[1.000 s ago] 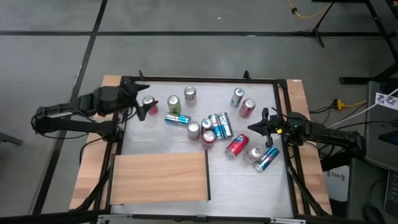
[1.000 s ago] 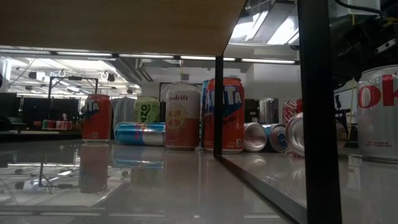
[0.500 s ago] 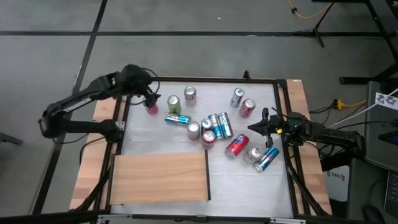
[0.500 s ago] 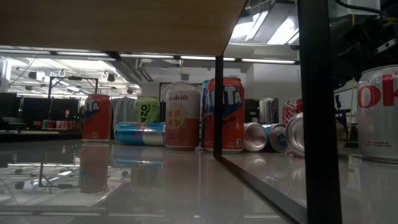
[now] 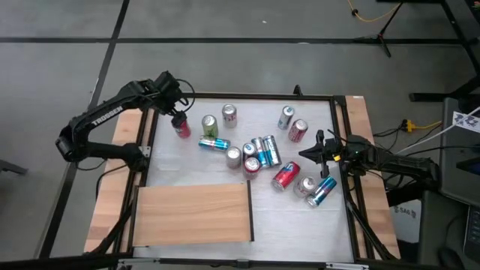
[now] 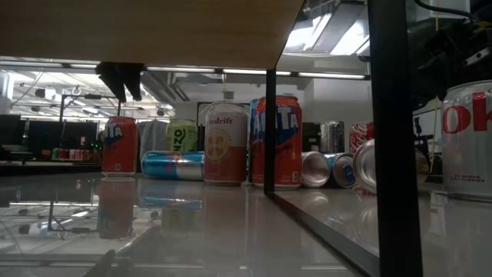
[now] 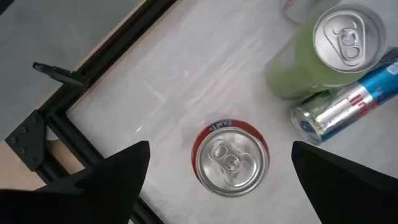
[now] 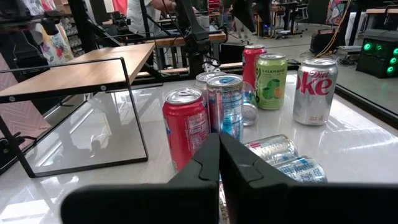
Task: Place canned beverage on shelf
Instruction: Put the orange soda can on the shelf
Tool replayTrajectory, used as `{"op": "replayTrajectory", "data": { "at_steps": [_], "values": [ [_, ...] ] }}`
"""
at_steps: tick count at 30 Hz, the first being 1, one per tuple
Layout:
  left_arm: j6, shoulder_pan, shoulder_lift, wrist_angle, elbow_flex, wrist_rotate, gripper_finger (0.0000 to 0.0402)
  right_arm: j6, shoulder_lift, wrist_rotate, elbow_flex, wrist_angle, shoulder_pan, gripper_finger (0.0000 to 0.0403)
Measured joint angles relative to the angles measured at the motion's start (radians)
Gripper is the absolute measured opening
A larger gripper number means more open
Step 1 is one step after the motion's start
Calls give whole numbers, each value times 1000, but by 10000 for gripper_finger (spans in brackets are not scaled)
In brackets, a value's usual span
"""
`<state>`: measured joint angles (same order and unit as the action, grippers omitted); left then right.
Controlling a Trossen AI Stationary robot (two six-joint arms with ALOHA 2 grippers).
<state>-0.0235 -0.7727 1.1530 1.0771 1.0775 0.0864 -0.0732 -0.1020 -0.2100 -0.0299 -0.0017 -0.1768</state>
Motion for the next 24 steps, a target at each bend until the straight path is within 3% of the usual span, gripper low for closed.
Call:
{"op": "replayTrajectory", "data": {
  "at_steps": [10, 24],
  "values": [
    [-11, 2, 0, -4, 0, 8, 386, 0, 0, 0, 0, 0, 0, 3],
    [-243, 10, 53, 7, -1, 5, 386, -32, 0, 0, 0, 0, 0, 3]
  ]
}}
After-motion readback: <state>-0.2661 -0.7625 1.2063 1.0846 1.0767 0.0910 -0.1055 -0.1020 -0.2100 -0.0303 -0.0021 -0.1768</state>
